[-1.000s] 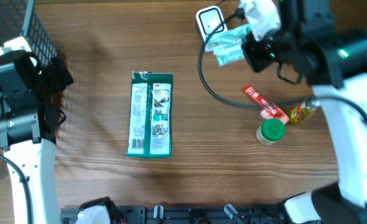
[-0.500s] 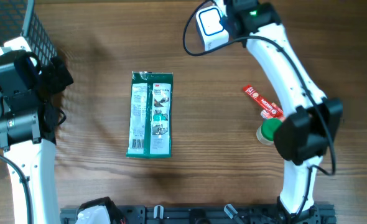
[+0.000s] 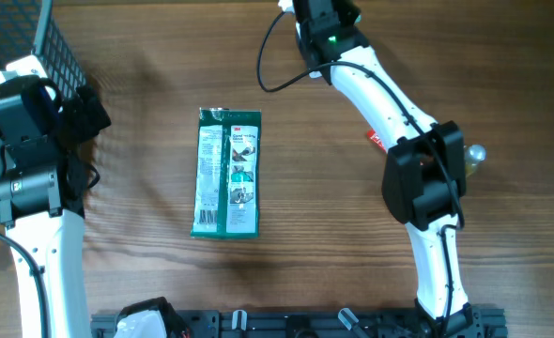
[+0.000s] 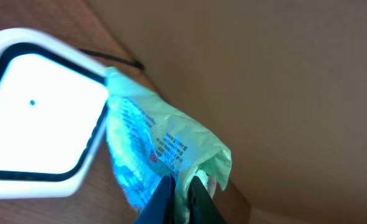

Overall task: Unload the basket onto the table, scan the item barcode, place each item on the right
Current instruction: 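Carry the Kleenex pack up to the white scanner, then lower the Kleenex pack beside the jar and release it, then reach the right gripper to the glove pack and grasp it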

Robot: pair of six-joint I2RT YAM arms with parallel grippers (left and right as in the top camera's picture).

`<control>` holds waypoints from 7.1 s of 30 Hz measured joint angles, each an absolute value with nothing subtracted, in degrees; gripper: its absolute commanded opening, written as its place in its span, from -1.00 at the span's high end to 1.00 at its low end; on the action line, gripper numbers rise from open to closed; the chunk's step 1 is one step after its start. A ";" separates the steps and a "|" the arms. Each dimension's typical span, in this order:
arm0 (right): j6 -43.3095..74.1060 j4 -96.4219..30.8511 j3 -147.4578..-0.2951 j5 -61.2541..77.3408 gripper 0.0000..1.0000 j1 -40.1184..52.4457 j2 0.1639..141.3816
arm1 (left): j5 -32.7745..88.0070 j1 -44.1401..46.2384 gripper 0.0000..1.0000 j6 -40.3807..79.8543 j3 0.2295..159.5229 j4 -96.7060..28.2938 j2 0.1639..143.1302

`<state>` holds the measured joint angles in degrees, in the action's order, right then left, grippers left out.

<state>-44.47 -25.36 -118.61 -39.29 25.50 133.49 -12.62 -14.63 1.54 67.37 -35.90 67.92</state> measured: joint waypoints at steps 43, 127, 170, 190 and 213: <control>-25.04 -90.52 -107.13 -0.23 0.91 25.43 112.27 | -12.62 -14.63 -1.00 1.56 67.35 -35.90 67.92; 29.32 -36.49 -84.27 11.55 -0.43 51.86 111.37 | -12.62 -14.63 -1.00 1.54 67.37 -35.90 67.92; 37.87 -31.11 -84.27 0.56 -0.43 52.34 121.40 | -12.62 -14.63 -1.00 1.54 67.37 -35.90 67.92; 45.12 -51.62 -87.39 -7.97 -0.42 47.40 122.58 | -12.62 -14.63 -1.00 1.54 67.37 -35.90 67.92; 40.86 -43.11 -84.82 -1.96 0.31 48.62 119.07 | -12.62 -14.63 -1.00 1.54 67.37 -35.90 67.92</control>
